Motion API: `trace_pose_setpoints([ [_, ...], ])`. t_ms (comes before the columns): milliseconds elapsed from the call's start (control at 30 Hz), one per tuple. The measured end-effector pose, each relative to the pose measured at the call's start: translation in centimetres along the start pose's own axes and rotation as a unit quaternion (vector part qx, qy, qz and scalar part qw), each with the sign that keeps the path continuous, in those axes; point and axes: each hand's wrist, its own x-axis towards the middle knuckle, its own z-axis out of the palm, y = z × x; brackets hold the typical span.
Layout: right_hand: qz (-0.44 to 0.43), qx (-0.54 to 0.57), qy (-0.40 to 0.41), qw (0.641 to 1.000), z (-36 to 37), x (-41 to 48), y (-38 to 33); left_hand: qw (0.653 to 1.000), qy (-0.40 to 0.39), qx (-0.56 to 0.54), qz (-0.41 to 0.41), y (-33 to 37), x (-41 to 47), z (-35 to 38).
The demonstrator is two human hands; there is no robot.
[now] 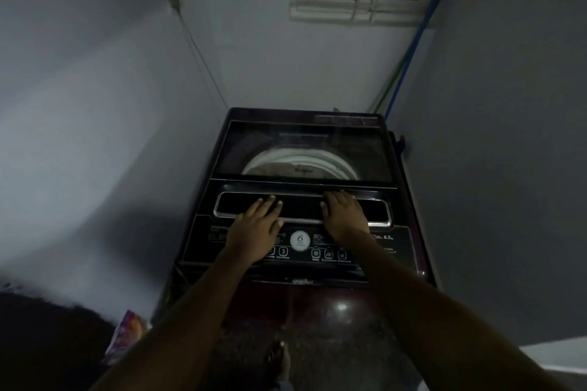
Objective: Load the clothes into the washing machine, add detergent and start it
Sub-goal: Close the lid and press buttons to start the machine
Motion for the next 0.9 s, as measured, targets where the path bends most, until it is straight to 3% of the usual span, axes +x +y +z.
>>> trace_pose_setpoints([
  [200, -0.041, -0.02, 0.024, 0.999, 1.8, -3.9, 1.7, 0.998, -0.066, -0.019, -0.005, -0.5, -0.3, 1.2],
  [467, -0.052, -0.048, 0.089, 0.994, 2.9, -6.8, 3.1, 0.997, 0.039, 0.054, 0.041, -3.6, -4.4, 2.8],
  [700, -0.037, -0.032, 0.144, 0.988, 3.2, -7.0, 2.9, 0.997, 0.04, 0.048, 0.056, -3.5, -4.4, 2.4],
  [900, -0.027, -0.065, 0.111, 0.991, 2.9, -8.0, 3.3, 0.997, 0.018, 0.043, 0.063, -3.8, -4.4, 2.1],
])
